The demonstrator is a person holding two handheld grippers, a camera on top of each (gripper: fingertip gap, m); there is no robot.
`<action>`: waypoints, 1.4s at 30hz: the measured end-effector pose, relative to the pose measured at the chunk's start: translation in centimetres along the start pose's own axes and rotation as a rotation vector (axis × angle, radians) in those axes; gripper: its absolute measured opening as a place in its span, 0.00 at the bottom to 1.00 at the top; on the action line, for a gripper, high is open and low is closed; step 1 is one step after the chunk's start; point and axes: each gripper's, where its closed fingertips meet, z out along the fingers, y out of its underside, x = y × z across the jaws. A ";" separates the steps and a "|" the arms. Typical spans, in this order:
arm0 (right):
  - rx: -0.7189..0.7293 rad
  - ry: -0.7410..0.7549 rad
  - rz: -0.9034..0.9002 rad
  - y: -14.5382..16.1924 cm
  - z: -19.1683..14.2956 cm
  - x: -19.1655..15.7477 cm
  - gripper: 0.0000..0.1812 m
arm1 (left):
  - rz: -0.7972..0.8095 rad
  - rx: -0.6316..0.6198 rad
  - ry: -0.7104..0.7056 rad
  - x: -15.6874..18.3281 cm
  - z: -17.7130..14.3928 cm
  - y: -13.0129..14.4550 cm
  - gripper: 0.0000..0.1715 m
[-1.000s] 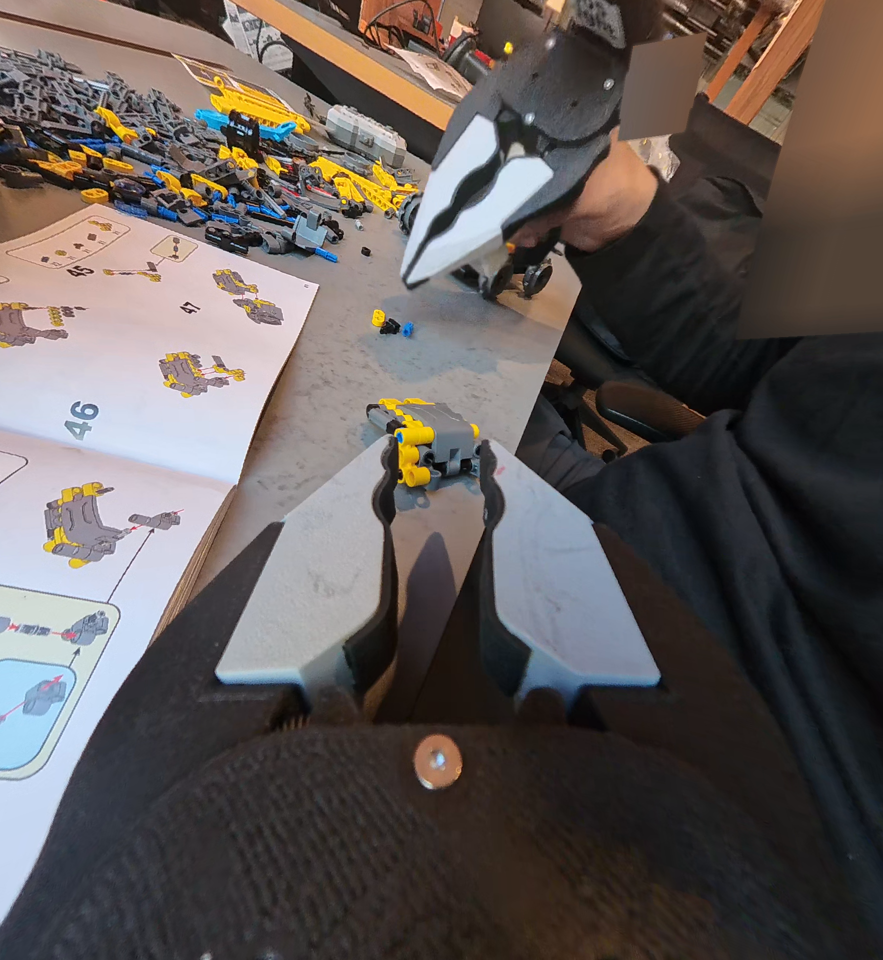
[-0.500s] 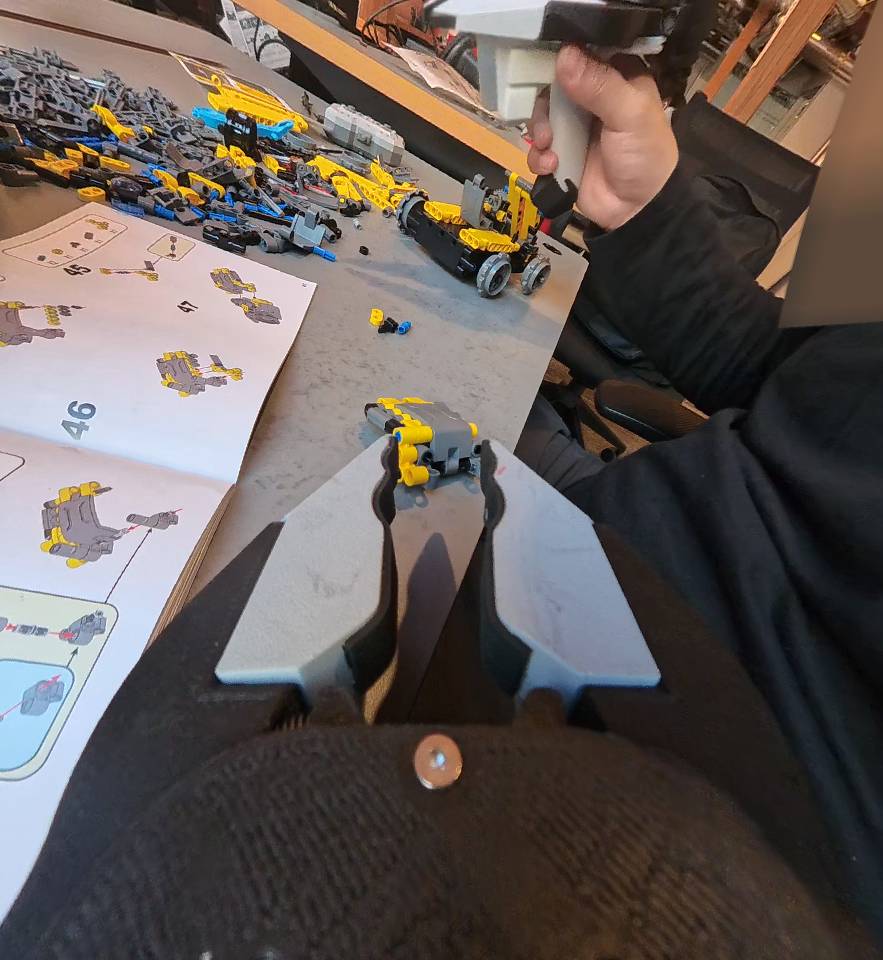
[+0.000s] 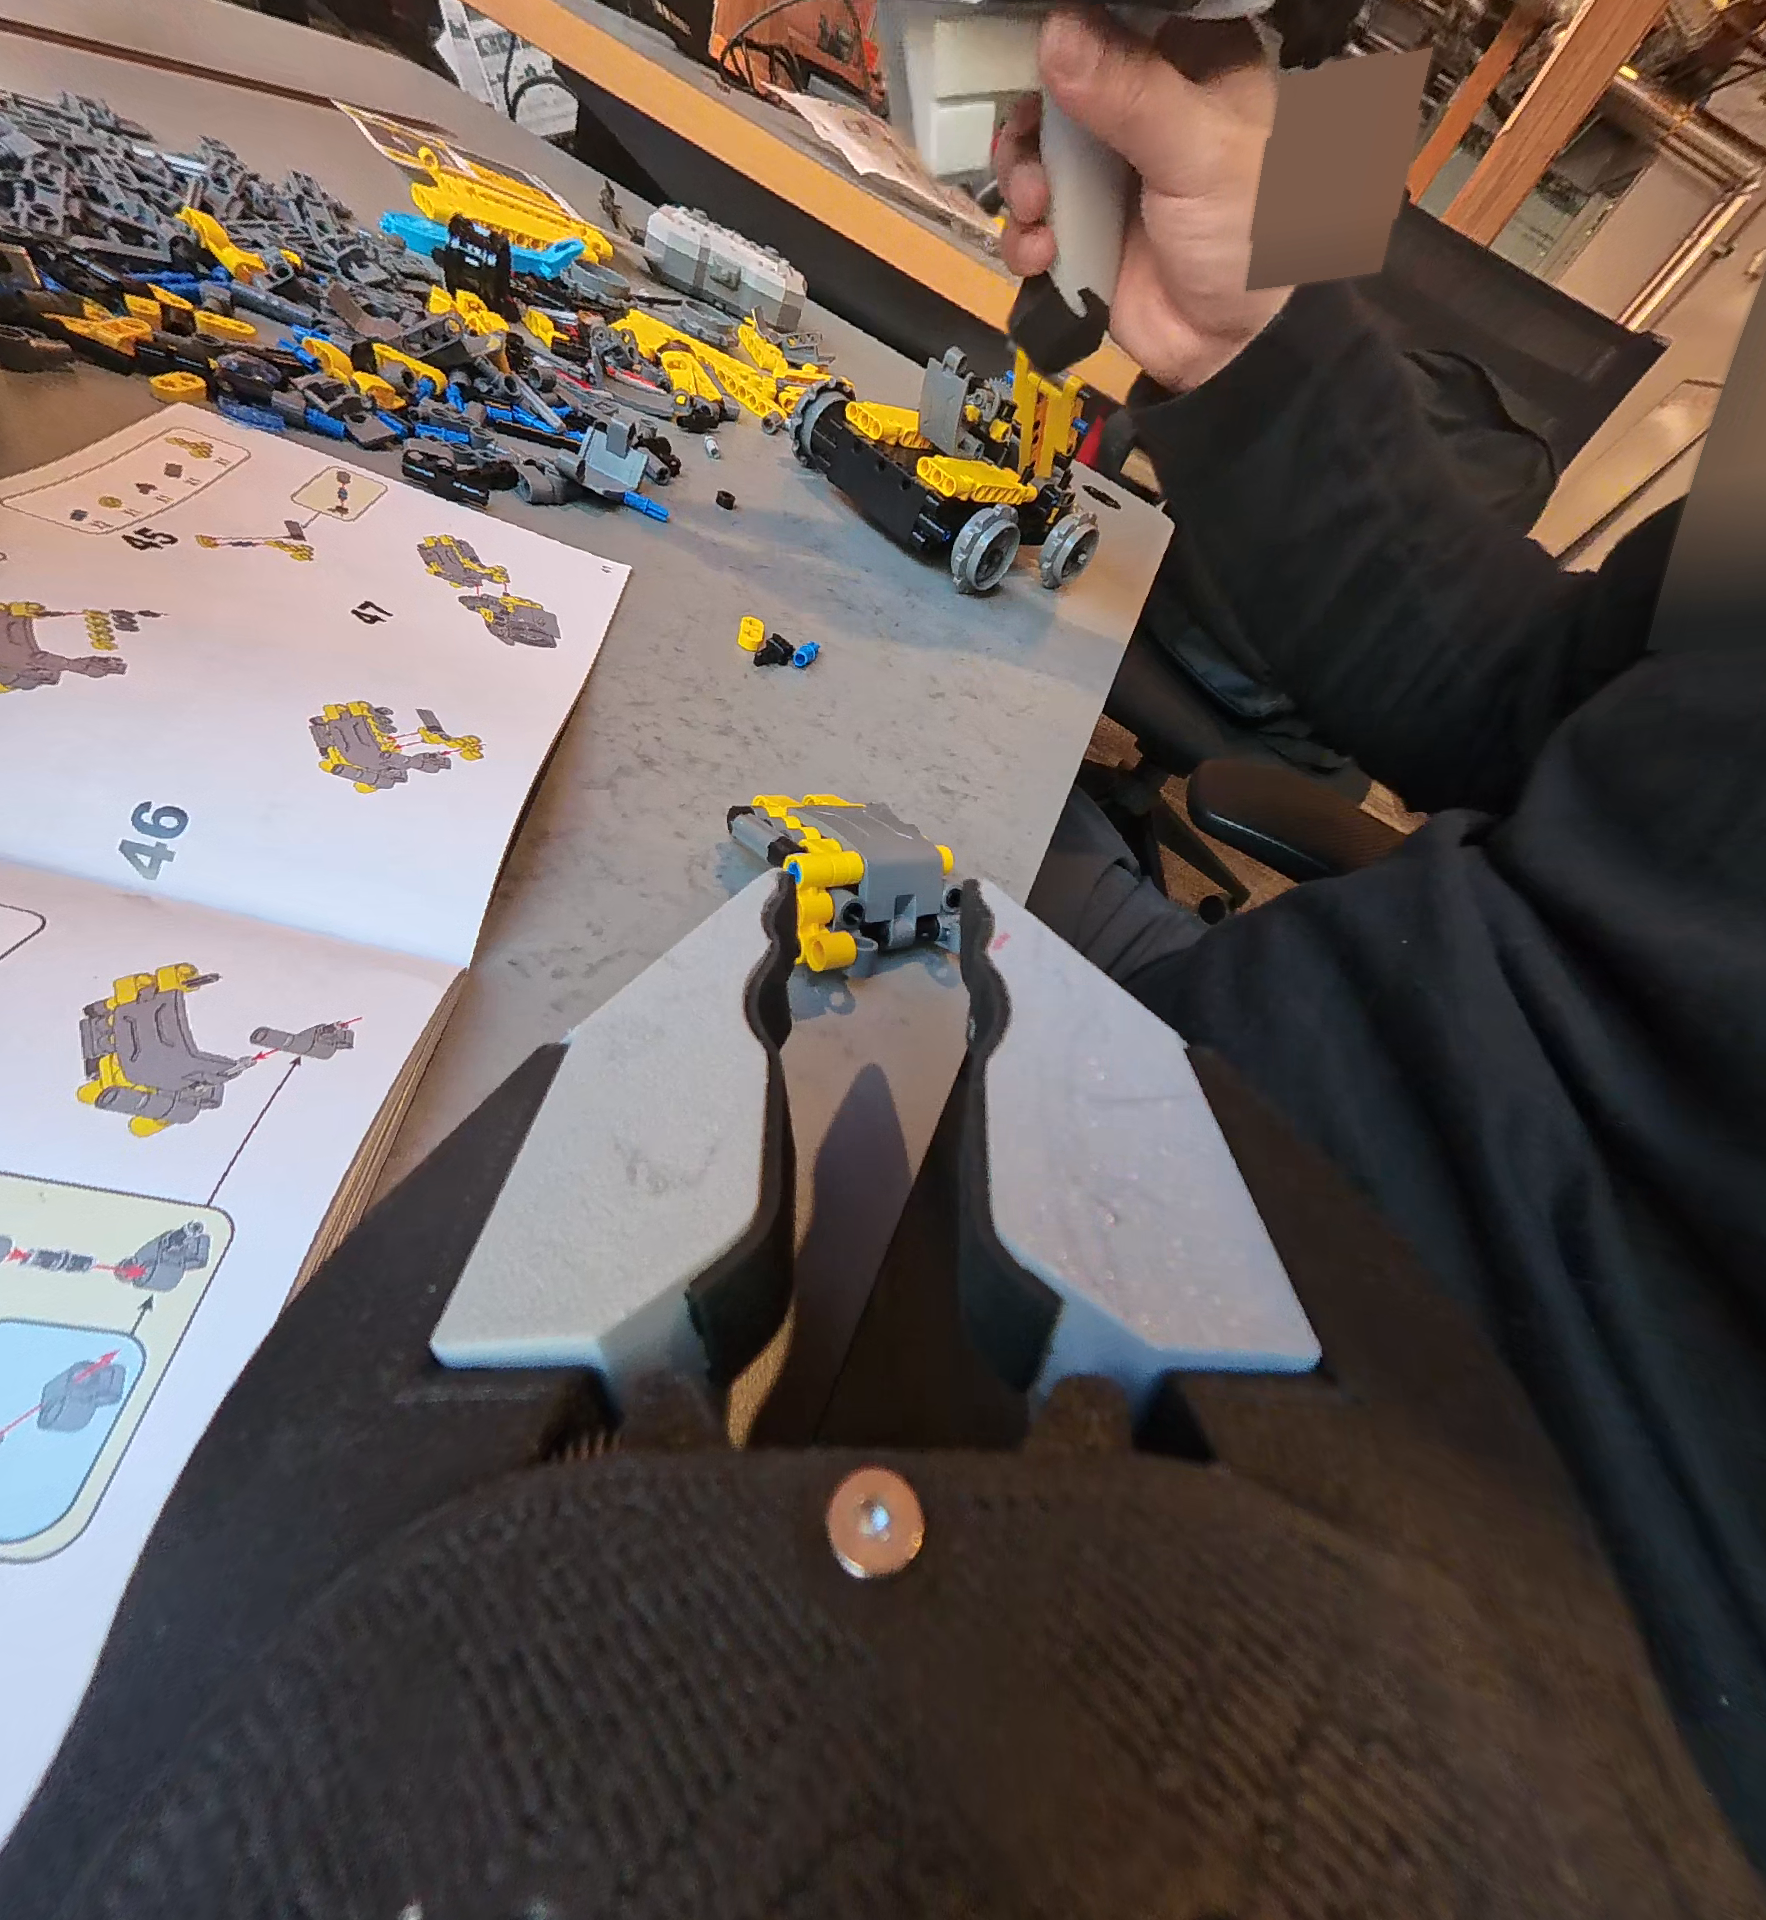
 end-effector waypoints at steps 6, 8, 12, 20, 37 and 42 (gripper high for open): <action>-0.149 -0.007 -0.058 2.5 2.8 -0.7 0.00 | 0.001 -0.002 0.004 0.1 0.0 0.0 0.17; -0.170 -0.003 -0.062 2.3 3.2 -0.3 0.00 | 0.000 -0.002 0.006 0.1 0.0 0.0 0.17; -0.157 -0.021 -0.063 1.4 3.2 -0.3 0.00 | -0.001 -0.005 0.011 0.1 0.0 0.1 0.17; -0.449 -0.232 -0.334 5.2 5.7 -1.7 0.01 | 0.001 -0.006 0.010 0.1 0.0 0.1 0.17; -0.721 -0.530 -0.842 10.7 10.7 -0.6 0.07 | -0.005 -0.009 0.030 0.4 -0.1 0.1 0.17; -0.740 -0.583 -0.805 10.9 10.7 -0.8 0.05 | -0.007 -0.012 0.037 0.4 -0.1 0.1 0.17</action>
